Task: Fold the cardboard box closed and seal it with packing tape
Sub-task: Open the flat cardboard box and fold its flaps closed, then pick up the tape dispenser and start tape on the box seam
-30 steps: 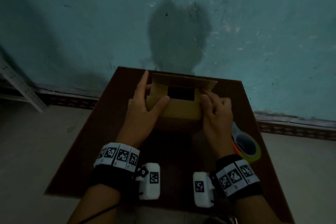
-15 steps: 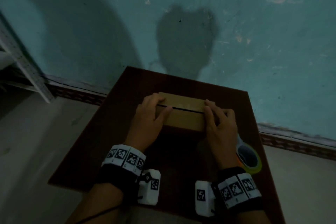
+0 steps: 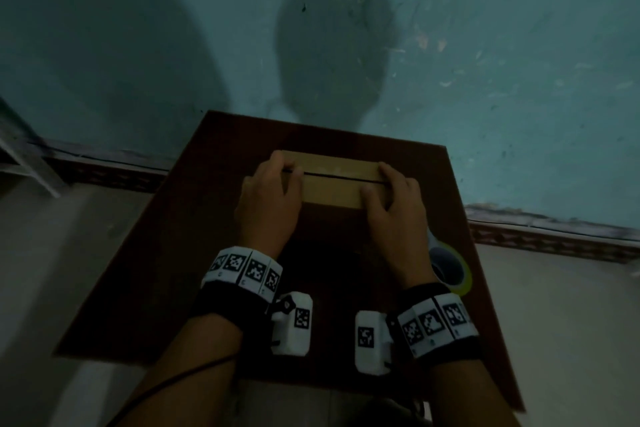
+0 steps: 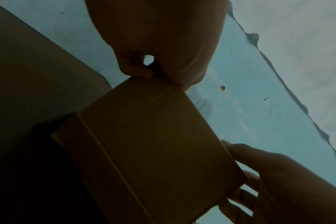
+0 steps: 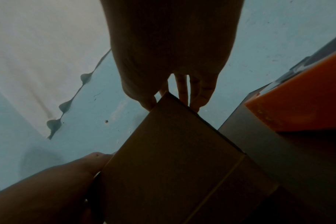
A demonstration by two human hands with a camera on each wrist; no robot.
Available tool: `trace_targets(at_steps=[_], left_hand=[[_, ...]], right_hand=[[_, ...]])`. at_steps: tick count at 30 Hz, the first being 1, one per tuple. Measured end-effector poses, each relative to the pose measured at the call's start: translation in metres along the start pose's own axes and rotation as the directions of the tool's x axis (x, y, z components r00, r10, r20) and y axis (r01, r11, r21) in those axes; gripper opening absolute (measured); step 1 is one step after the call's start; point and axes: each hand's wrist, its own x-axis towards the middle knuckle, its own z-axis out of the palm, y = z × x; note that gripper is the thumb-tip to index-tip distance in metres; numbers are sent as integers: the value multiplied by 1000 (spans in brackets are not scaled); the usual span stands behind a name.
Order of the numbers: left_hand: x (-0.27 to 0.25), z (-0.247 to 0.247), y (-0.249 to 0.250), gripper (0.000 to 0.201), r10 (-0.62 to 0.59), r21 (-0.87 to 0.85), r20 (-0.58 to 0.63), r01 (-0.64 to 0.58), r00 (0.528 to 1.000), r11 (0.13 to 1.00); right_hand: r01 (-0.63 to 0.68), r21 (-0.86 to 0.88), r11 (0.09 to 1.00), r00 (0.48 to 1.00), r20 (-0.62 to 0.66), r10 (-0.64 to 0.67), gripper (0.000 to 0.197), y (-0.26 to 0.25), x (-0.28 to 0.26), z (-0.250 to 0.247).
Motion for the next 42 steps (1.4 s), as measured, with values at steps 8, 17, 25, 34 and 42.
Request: trace_targets(at_steps=[8, 17, 25, 34, 42], left_hand=[[-1, 2, 3, 24, 6, 57, -27, -5, 1000, 998], [3, 4, 4, 25, -8, 59, -36, 10, 999, 998], [4, 1, 0, 24, 6, 44, -32, -4, 999, 999], [3, 0, 0, 28, 18, 43, -20, -17, 1000, 999], [4, 1, 1, 29, 41, 86, -27, -39, 999, 996]], right_hand=[[-176, -2, 984, 984, 36, 176, 63, 7, -6, -2], [-271, -140, 952, 959, -127, 254, 52, 13, 0, -11], [-410, -432, 803, 903, -66, 425, 60, 30, -5, -32], [-372, -627, 684, 866, 31, 500, 86, 58, -13, -43], [-290, -675, 679, 844, 154, 514, 51, 69, -7, -47]])
